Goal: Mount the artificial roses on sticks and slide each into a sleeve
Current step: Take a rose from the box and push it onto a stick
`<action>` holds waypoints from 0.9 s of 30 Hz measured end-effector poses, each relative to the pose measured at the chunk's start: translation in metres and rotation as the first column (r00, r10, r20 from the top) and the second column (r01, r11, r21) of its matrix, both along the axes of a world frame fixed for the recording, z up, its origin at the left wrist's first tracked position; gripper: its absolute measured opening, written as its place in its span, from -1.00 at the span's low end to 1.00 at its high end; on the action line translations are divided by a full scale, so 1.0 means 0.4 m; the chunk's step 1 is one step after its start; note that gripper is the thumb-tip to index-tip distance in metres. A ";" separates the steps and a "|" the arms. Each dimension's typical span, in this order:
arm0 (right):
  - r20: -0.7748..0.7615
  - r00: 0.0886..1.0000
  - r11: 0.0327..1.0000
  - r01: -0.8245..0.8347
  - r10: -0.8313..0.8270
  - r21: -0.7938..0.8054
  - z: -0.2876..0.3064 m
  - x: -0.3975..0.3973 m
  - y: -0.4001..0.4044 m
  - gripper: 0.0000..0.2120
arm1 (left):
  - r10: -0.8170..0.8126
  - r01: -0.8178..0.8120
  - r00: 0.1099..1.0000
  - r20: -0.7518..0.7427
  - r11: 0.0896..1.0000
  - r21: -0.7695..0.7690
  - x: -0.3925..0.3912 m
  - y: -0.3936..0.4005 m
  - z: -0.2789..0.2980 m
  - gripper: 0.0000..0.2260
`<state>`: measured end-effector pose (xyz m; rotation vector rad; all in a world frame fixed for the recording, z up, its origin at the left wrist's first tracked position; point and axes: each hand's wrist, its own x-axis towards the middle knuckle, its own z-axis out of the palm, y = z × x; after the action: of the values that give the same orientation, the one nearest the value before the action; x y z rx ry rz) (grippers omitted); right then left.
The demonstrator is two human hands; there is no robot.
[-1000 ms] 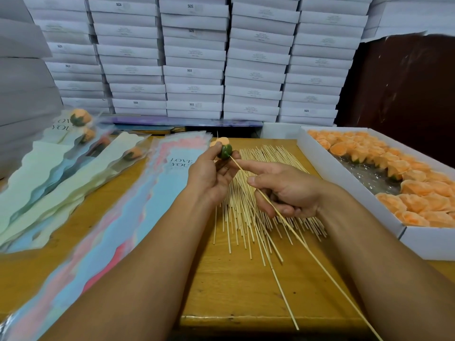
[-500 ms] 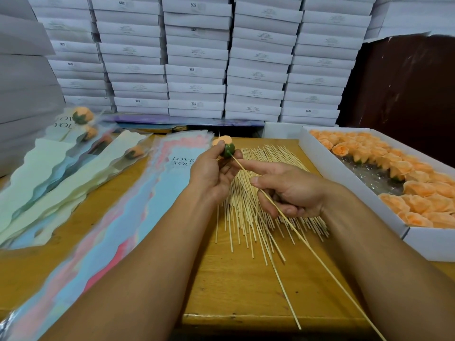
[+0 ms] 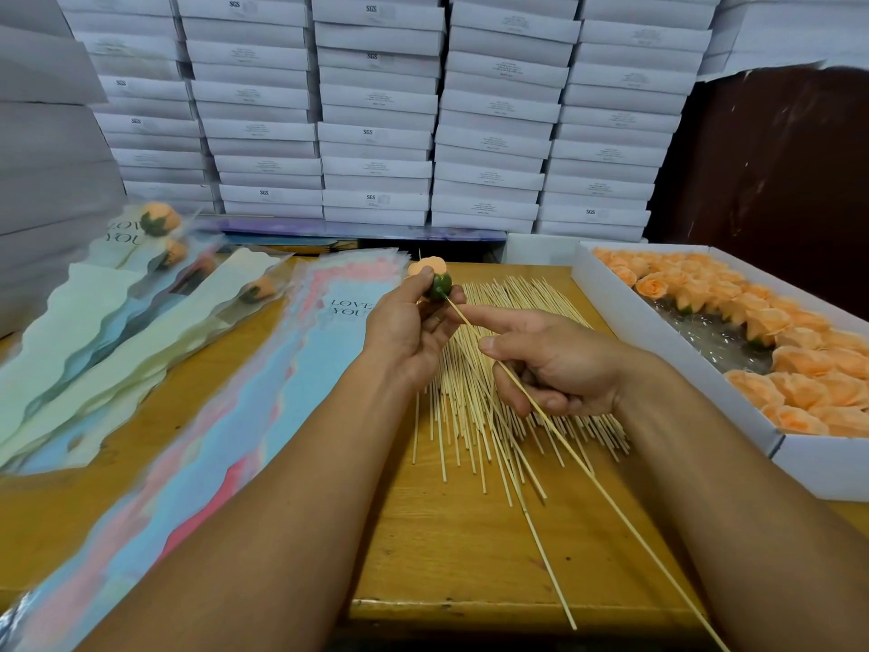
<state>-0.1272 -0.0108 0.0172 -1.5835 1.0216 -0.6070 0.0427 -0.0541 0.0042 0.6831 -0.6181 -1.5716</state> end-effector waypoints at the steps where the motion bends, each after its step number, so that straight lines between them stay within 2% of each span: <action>1: 0.002 1.000 1.000 0.001 -0.001 0.000 -0.001 0.000 0.000 -0.52 | -0.002 0.002 1.000 0.003 1.000 -0.003 0.000 0.000 0.000 -0.86; 10: 0.004 1.000 1.000 -0.015 0.015 -0.005 0.003 -0.002 0.000 -0.52 | 0.014 -0.013 0.999 -0.039 1.000 0.019 0.001 -0.003 0.000 -0.80; 27: -0.005 1.000 1.000 -0.002 0.002 -0.008 0.001 0.000 0.000 -0.51 | 0.023 -0.024 0.999 -0.026 1.000 -0.011 -0.003 0.000 -0.002 -0.70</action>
<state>-0.1273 -0.0106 0.0176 -1.5938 1.0220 -0.6069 0.0416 -0.0542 0.0035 0.6583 -0.5970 -1.5520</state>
